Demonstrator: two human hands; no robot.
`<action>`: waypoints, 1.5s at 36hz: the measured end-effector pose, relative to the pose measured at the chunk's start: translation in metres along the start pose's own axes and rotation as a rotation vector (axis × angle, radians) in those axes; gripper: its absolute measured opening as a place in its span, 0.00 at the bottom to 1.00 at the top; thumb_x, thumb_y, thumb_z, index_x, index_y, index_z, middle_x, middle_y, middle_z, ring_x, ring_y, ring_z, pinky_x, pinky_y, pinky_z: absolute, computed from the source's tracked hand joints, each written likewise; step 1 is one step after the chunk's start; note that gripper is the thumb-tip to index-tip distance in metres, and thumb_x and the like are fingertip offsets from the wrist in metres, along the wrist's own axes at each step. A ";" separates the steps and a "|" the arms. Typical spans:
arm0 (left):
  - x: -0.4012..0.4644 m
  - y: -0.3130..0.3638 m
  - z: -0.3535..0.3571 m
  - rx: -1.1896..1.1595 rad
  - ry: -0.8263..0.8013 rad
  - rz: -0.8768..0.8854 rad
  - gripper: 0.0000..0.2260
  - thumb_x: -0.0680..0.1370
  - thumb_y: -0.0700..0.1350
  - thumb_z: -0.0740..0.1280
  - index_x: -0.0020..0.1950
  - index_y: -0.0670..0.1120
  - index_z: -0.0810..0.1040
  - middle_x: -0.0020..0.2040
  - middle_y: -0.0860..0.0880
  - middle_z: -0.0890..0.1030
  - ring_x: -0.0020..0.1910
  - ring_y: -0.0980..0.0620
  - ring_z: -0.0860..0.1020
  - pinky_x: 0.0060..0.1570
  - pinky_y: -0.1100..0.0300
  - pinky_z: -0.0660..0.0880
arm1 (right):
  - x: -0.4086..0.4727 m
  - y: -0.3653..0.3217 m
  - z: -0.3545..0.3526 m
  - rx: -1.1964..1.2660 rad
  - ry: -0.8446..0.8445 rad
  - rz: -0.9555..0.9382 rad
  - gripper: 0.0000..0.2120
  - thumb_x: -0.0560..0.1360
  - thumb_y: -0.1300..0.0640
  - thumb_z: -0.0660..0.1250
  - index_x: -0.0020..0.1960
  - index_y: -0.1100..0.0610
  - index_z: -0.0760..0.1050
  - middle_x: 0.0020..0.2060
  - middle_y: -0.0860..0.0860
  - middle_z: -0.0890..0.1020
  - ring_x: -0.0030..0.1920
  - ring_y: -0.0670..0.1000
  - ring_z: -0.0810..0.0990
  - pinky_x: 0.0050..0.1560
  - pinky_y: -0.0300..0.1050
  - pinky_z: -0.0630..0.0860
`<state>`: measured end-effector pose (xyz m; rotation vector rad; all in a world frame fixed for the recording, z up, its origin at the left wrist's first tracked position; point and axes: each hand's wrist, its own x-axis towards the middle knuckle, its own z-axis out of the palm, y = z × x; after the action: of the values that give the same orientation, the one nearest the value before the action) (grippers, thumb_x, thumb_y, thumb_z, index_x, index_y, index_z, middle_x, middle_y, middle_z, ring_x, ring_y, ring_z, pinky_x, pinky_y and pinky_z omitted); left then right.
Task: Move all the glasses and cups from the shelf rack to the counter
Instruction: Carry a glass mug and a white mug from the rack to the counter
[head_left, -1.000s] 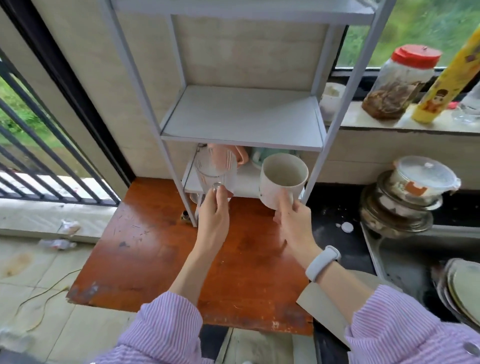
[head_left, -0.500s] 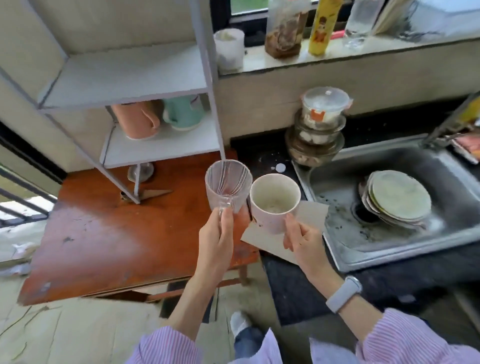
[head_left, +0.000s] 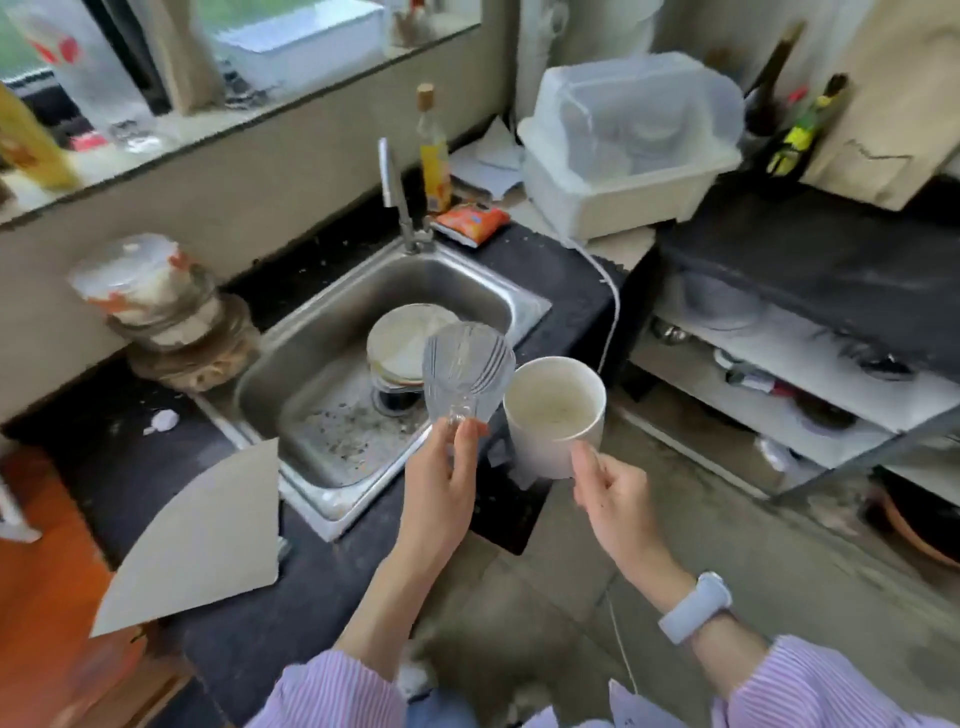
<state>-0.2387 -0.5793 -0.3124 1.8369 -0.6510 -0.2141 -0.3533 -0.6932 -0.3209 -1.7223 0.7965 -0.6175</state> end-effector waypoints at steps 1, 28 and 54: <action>0.004 0.008 0.020 -0.020 -0.052 0.019 0.12 0.80 0.49 0.55 0.46 0.50 0.77 0.27 0.60 0.74 0.29 0.63 0.71 0.31 0.71 0.65 | 0.003 0.005 -0.020 -0.009 0.044 0.016 0.22 0.78 0.57 0.59 0.26 0.59 0.59 0.23 0.54 0.61 0.25 0.45 0.59 0.26 0.37 0.57; 0.179 0.154 0.488 -0.207 -0.881 0.272 0.09 0.77 0.47 0.64 0.37 0.54 0.72 0.28 0.57 0.72 0.27 0.58 0.65 0.30 0.64 0.65 | 0.195 0.108 -0.381 -0.015 0.862 0.371 0.17 0.73 0.58 0.65 0.29 0.58 0.63 0.25 0.54 0.65 0.27 0.49 0.63 0.29 0.43 0.59; 0.188 0.232 0.918 -0.036 -1.054 0.088 0.07 0.77 0.43 0.64 0.39 0.46 0.75 0.34 0.48 0.79 0.33 0.61 0.73 0.32 0.73 0.68 | 0.333 0.294 -0.724 0.120 0.941 0.633 0.12 0.74 0.58 0.63 0.34 0.63 0.71 0.27 0.53 0.70 0.30 0.49 0.69 0.29 0.38 0.66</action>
<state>-0.5699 -1.4812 -0.4026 1.5608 -1.4158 -1.1632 -0.7372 -1.4471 -0.3986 -0.9082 1.8154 -0.9963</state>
